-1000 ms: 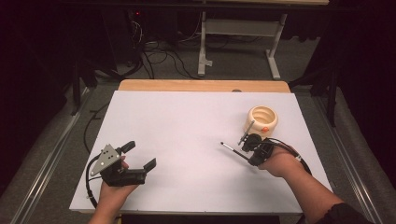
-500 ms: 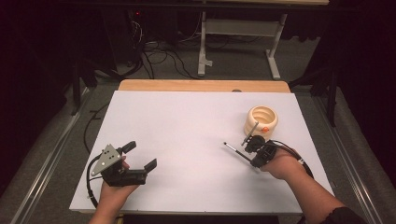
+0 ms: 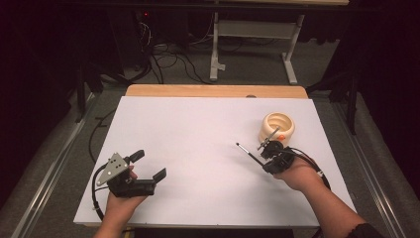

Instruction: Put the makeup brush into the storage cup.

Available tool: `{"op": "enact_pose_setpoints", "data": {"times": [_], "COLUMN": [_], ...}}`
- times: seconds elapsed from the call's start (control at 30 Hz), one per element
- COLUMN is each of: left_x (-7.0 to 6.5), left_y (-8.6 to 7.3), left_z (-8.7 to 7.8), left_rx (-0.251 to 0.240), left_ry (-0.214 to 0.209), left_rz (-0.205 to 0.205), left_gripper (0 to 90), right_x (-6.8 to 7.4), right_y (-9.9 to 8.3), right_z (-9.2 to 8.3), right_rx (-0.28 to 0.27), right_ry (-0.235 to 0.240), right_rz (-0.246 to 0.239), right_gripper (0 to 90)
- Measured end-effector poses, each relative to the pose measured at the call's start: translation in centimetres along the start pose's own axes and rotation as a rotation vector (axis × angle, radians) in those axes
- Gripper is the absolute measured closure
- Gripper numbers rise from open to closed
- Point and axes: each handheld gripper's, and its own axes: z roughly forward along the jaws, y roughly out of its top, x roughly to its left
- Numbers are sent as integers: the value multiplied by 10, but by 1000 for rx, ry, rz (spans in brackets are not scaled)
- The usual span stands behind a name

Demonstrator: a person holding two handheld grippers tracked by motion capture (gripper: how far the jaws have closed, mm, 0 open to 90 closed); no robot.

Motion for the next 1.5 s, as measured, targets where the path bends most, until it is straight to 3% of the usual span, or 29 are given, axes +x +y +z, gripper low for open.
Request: {"op": "enact_pose_setpoints", "data": {"times": [0.63,1.07,1.1,1.3,1.5], "left_x": [0,-1,-1,-1,0], "left_y": [0,1,0,0,-1], "left_z": [2,7,7,8,8], "left_rx": [1,0,4,5,5], "left_ry": [-3,-14,-15,-16,-15], "left_rz": [-5,-6,-3,-5,-10], "left_gripper": [2,2,2,2,2], "right_x": [2,4,4,4,7], "right_y": [-17,-29,-31,-37,-40], "right_z": [0,6,8,11,13], "right_rx": [-177,-346,-378,-447,-507], "right_ry": [3,-21,-13,0,-31], "right_rz": [65,105,118,135,128], "right_gripper": [868,868,869,868,868]}}
